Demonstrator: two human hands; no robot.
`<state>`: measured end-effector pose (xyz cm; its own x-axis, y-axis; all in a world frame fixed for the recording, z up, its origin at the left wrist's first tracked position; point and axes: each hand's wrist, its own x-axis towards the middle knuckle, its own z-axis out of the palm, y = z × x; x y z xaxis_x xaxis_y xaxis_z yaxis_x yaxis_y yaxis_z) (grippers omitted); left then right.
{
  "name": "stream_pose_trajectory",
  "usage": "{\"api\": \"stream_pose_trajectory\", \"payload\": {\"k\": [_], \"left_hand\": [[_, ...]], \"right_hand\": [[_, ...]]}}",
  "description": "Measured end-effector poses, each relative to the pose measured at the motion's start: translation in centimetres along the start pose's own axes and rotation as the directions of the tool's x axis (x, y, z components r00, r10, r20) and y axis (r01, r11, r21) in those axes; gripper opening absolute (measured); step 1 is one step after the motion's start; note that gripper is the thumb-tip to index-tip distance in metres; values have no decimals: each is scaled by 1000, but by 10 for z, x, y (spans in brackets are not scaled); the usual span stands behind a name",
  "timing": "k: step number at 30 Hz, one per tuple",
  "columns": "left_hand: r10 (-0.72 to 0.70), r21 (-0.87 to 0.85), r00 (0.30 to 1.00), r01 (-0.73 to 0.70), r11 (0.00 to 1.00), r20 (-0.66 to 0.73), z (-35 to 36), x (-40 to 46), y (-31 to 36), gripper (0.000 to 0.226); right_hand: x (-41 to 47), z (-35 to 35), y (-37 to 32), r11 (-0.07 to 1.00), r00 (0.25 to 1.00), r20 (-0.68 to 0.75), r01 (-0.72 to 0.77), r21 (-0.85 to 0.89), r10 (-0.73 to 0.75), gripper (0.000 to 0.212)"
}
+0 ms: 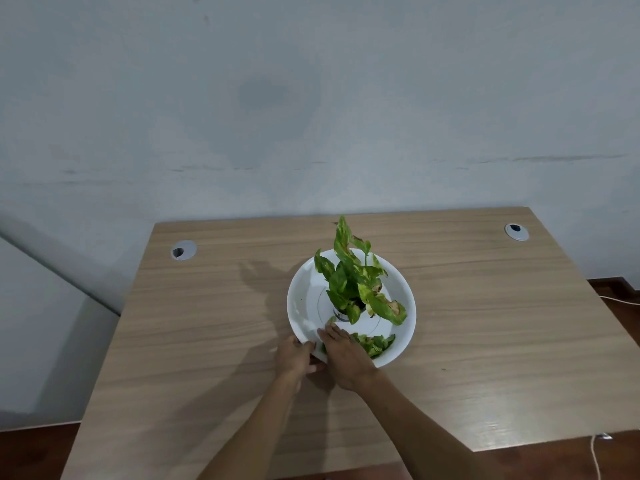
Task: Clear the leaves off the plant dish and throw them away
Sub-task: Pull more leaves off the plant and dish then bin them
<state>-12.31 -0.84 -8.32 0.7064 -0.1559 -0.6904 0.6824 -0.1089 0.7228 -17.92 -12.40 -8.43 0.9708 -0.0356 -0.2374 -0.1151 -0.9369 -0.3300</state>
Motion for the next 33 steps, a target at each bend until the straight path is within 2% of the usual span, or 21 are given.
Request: {"api": "stream_pose_trajectory", "payload": {"k": [4, 9, 14, 18, 21, 24, 28, 33], "left_hand": [[-24, -35, 999, 25, 999, 32, -1, 2, -2, 23], [3, -27, 1000, -3, 1000, 4, -1, 4, -2, 19], [38, -18, 999, -38, 999, -19, 0, -2, 1, 14], [32, -30, 999, -33, 999, -31, -2, 0, 5, 12], [25, -36, 1000, -26, 999, -10, -4, 2, 8, 13], [39, -33, 998, -41, 999, -42, -8, 6, 9, 16], [82, -39, 991, -86, 996, -104, -3, 3, 1, 17], [237, 144, 955, -213, 966, -178, 8, -13, -13, 13]], "right_hand": [[5, -8, 5, 999, 1000, 6, 18, 41, -18, 56], [-2, -13, 4, 996, 999, 16, 45, 73, -47, 56], [3, -5, 0, 999, 998, 33, 50, -8, -50, 60], [-7, 0, 3, 996, 996, -3, 91, 26, -91, 61], [-29, -7, 17, 990, 989, -58, 136, 26, -134, 42], [-44, -15, 31, 989, 987, -58, 147, 4, -147, 40], [-34, -24, 29, 986, 981, -91, 169, -4, -169, 40], [-2, -20, 6, 976, 977, 8, 212, -49, -212, 52]]}}
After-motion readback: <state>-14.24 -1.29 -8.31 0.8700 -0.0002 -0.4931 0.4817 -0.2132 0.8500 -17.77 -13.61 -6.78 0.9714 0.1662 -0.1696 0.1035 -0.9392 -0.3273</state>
